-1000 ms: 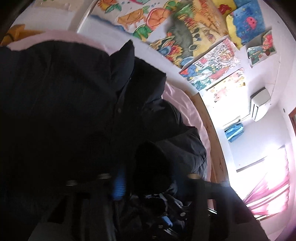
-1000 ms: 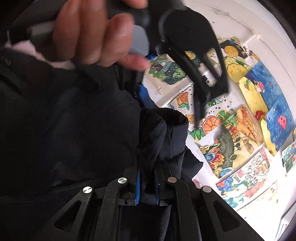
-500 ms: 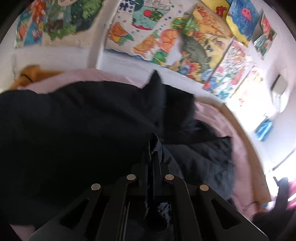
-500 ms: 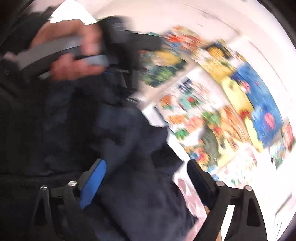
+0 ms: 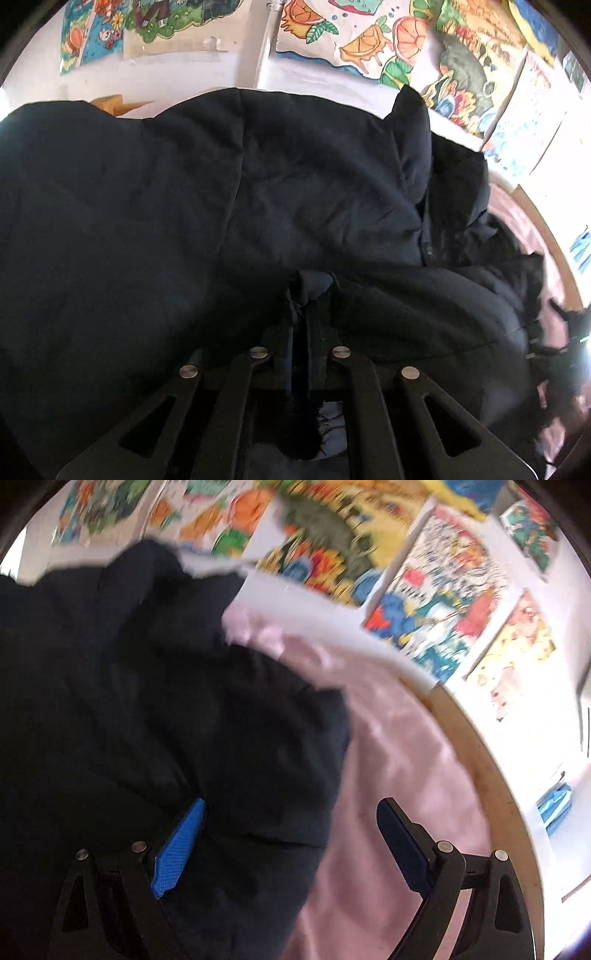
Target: Fold large clothes
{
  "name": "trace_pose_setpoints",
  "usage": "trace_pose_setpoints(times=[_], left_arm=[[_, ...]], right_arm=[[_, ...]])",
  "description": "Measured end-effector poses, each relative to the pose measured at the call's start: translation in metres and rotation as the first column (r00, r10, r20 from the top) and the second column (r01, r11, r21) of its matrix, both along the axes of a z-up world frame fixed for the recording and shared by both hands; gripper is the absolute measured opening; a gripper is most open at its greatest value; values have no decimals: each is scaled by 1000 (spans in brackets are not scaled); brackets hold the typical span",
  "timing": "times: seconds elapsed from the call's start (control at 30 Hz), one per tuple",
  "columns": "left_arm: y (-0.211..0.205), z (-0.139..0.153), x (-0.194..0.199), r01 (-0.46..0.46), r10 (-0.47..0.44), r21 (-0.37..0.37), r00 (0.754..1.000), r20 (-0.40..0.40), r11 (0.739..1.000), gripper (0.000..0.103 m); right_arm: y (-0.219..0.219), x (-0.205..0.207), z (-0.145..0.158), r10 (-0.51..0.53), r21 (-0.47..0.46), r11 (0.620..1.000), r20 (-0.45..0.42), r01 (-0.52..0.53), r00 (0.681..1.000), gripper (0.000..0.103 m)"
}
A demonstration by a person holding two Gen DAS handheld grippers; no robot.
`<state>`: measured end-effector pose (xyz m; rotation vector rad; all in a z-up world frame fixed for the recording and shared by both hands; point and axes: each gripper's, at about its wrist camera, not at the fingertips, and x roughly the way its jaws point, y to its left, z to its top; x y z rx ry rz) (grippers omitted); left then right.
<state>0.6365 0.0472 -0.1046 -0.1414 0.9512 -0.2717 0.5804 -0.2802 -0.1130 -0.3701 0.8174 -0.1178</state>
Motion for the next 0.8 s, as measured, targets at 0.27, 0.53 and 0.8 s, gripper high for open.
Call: trace_pose_setpoints(times=[0.27, 0.53, 0.8], left_arm=[[8, 40, -37, -147, 140, 120, 988, 59, 982, 41], [-38, 4, -32, -90, 82, 385, 996, 38, 919, 48], [-27, -7, -37, -87, 78, 358, 996, 38, 930, 48]], right_arm=[[-17, -26, 34, -40, 89, 996, 200, 23, 979, 93], [-41, 29, 10, -167, 55, 985, 100, 162, 981, 93], [-43, 35, -10, -177, 70, 982, 38, 174, 983, 100]])
